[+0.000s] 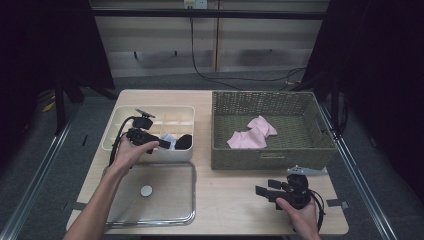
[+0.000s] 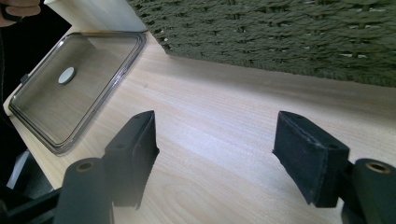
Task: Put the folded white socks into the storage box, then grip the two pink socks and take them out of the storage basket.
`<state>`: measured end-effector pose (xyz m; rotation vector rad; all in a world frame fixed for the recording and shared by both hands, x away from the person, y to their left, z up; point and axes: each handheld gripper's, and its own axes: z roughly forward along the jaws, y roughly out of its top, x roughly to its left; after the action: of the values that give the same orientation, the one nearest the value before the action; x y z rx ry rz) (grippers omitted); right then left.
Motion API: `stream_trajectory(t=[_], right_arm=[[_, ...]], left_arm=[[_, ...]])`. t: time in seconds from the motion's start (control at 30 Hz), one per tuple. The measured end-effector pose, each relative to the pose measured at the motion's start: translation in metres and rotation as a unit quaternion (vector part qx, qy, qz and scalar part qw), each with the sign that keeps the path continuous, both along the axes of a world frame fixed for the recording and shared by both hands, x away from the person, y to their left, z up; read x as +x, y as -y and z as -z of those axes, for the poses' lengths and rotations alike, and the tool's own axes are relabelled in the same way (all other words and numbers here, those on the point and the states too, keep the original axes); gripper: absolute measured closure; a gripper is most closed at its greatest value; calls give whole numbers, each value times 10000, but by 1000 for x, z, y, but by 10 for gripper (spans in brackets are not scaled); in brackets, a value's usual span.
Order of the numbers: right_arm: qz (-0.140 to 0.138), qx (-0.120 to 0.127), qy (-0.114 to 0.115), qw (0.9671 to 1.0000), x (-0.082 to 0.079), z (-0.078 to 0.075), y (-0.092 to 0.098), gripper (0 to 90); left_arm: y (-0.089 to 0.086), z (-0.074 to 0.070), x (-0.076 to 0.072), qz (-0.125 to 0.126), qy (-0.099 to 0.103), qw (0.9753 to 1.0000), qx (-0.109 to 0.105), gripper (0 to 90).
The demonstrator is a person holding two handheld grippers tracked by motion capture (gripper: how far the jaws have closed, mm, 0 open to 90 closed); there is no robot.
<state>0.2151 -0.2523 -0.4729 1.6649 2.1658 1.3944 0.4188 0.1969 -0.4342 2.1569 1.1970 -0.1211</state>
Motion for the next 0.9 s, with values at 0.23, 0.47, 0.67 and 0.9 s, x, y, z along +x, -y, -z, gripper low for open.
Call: stream_trajectory(t=[0.23,0.47,0.67,0.9], right_arm=[[-10,-17,-18,10000,0,0,0,296],[9,3,33,10000,1,-3,0,297],[30,0,45,10000,2,-5,-2,298],[-4,-32,62,10000,2,-7,-1,302]], left_arm=[[-8,-9,-12,14,291,9996,-68,376],[-19,-17,-25,-135,480,9987,-139,253],[-24,-22,-42,29,793,9965,-254,249],[-25,-19,-62,76,873,9957,-284,256]])
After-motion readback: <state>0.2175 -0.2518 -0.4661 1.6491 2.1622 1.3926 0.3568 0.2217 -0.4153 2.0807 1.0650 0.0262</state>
